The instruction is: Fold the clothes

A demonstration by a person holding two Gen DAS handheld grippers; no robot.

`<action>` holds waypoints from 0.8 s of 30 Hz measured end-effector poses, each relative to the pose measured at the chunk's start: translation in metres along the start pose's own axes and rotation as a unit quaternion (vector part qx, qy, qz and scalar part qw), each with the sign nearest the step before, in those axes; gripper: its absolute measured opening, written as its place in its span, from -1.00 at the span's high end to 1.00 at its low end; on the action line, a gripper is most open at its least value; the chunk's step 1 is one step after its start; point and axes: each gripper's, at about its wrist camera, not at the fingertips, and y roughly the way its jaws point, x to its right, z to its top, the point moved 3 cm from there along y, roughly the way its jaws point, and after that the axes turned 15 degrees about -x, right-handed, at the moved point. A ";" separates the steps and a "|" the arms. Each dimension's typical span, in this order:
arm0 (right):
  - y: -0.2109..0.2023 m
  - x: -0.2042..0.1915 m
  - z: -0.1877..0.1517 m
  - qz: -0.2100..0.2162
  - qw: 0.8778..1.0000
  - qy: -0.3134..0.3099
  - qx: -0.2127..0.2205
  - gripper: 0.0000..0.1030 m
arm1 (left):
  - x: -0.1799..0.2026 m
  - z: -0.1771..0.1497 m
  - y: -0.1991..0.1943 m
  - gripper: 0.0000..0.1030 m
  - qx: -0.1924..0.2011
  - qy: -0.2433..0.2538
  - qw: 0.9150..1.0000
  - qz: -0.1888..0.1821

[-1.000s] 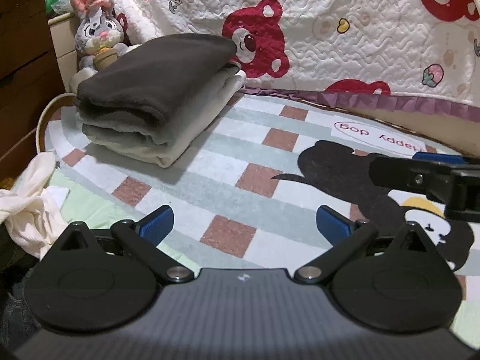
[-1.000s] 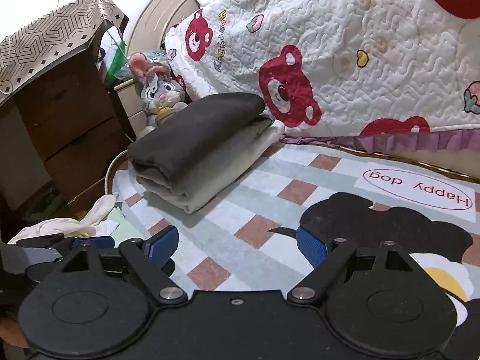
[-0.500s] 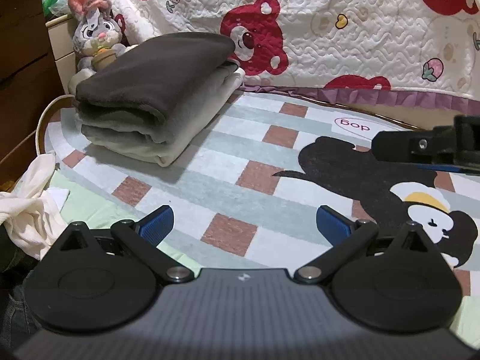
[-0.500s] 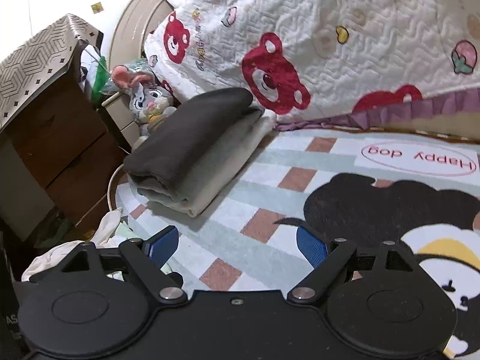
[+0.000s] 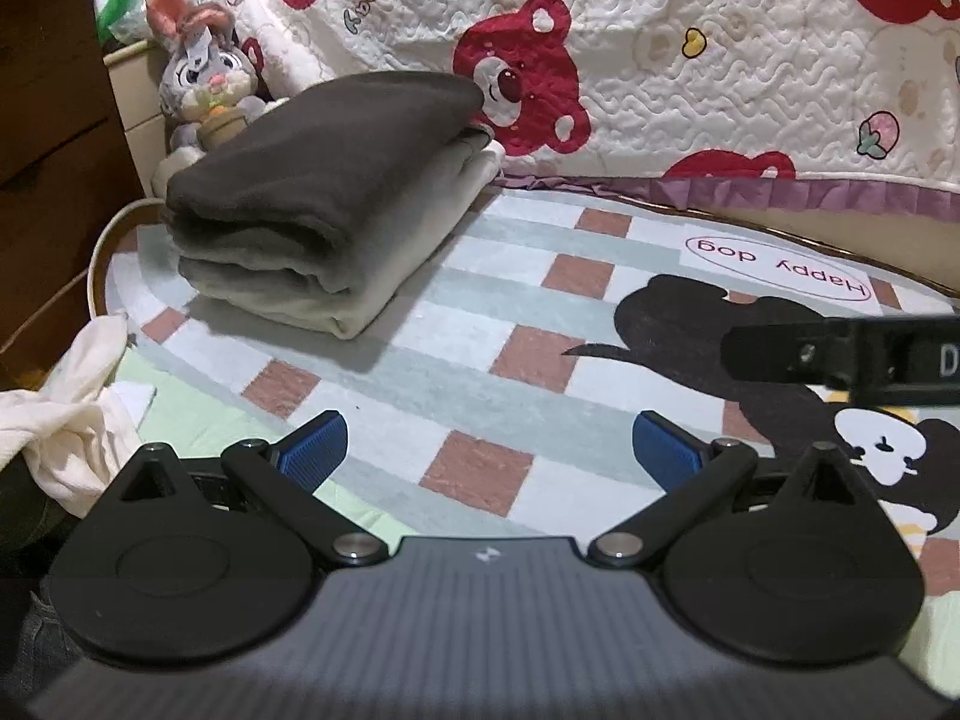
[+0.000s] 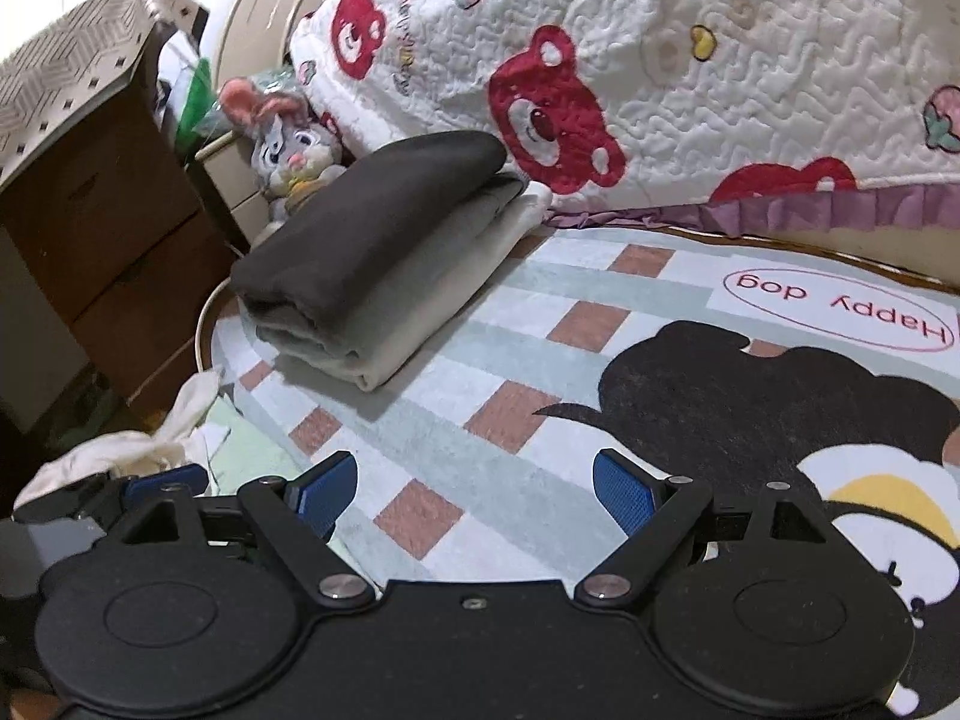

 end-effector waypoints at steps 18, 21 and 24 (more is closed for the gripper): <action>0.004 -0.011 0.001 -0.008 1.000 -0.025 -0.002 -0.73 | -0.003 -0.001 0.006 -1.00 -0.010 -0.011 1.000 -0.001; 0.005 -0.012 0.001 -0.010 1.000 -0.027 -0.003 -0.73 | -0.003 -0.001 0.005 -1.00 -0.012 -0.008 1.000 -0.003; 0.005 -0.011 0.001 -0.012 1.000 -0.026 -0.003 -0.73 | -0.002 0.000 0.004 -1.00 -0.010 -0.006 1.000 -0.002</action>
